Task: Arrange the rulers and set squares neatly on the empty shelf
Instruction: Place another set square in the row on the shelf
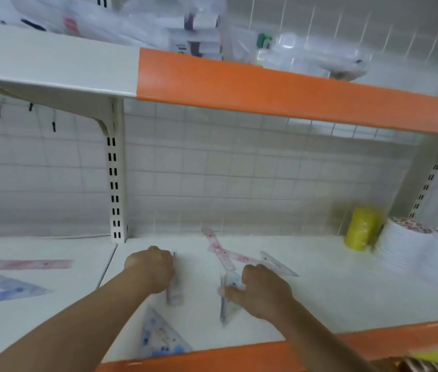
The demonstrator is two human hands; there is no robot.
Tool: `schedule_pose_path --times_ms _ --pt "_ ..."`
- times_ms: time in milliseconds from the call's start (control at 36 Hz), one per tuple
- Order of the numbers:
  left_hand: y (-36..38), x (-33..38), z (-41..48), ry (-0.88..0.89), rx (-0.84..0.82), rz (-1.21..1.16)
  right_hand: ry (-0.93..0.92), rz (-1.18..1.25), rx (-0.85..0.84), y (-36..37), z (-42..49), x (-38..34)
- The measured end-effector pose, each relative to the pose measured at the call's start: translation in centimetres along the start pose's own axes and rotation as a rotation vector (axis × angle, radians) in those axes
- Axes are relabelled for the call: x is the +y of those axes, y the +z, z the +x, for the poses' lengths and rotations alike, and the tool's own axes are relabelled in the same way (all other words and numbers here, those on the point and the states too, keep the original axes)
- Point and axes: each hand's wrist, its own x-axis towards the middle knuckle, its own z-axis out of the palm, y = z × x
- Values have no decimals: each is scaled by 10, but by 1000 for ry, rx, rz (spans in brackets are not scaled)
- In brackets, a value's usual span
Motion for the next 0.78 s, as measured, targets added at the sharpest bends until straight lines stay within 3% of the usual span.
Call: schedule_pose_path --times_ms 222,472,611,778 --pt "4 21 -3 -125 -153 -79 -50 -84 -164 -1 14 2" --pt "12 38 5 -132 -145 -93 -9 39 -284 -5 25 14" --pt "14 40 8 -164 -144 -110 38 176 -261 0 29 20" --pt "13 45 4 -194 -40 -136 26 160 -192 -6 29 22"
